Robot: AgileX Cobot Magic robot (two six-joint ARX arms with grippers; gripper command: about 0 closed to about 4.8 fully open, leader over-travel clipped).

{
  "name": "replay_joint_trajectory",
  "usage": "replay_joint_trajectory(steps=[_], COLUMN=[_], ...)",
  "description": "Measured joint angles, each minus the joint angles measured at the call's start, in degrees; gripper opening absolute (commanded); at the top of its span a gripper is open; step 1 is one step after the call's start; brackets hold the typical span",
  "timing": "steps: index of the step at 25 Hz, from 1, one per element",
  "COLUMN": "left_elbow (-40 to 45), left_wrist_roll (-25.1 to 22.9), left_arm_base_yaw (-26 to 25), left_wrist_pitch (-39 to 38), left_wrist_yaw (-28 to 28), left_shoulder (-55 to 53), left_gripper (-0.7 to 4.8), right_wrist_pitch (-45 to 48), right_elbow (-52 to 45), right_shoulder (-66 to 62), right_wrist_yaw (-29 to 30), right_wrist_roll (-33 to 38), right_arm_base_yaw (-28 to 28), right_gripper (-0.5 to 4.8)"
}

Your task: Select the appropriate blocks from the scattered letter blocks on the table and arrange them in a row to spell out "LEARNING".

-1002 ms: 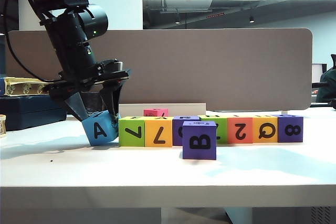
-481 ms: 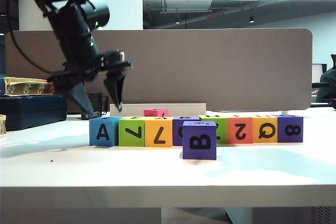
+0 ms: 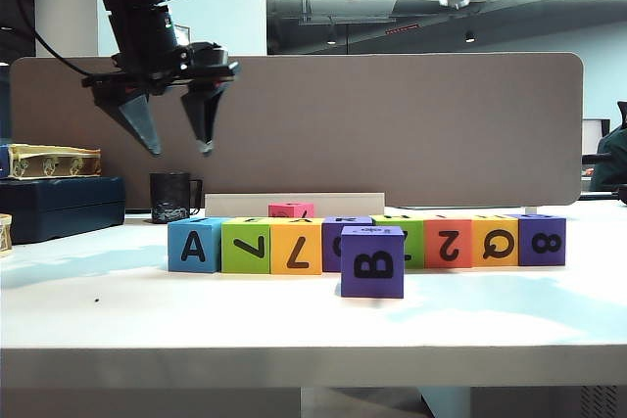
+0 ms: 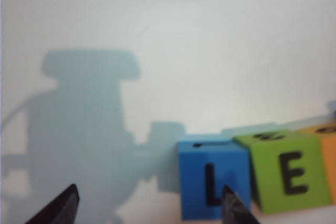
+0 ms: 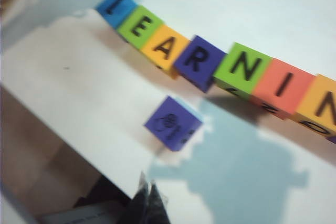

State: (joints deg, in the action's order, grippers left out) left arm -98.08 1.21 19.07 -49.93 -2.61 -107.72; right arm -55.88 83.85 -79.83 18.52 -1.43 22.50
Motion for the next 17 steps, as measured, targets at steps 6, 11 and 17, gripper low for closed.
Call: replay_joint_trajectory(steps=[6,11,17], left_elbow=[0.0,0.1,0.1], left_wrist_roll=[-3.4,-3.8,-4.0], left_arm_base_yaw=[-0.7,-2.0,-3.3], left_wrist_pitch=[-5.6,-5.6,-6.4], left_wrist_yaw=[-6.6,-7.1,-7.3], left_shoulder=[-0.1,-0.2,-2.1], left_gripper=[2.38,2.36,2.36], right_wrist_pitch=[0.0,1.5,4.3], right_elbow=[0.0,0.0,0.0], right_shoulder=[-4.6,-7.2,-8.8], right_wrist_yaw=[-5.0,-12.2,-19.6], right_wrist_roll=[0.0,-0.1,-0.2], right_arm_base_yaw=[0.0,0.0,-0.5], right_gripper=[-0.01,-0.01,-0.01])
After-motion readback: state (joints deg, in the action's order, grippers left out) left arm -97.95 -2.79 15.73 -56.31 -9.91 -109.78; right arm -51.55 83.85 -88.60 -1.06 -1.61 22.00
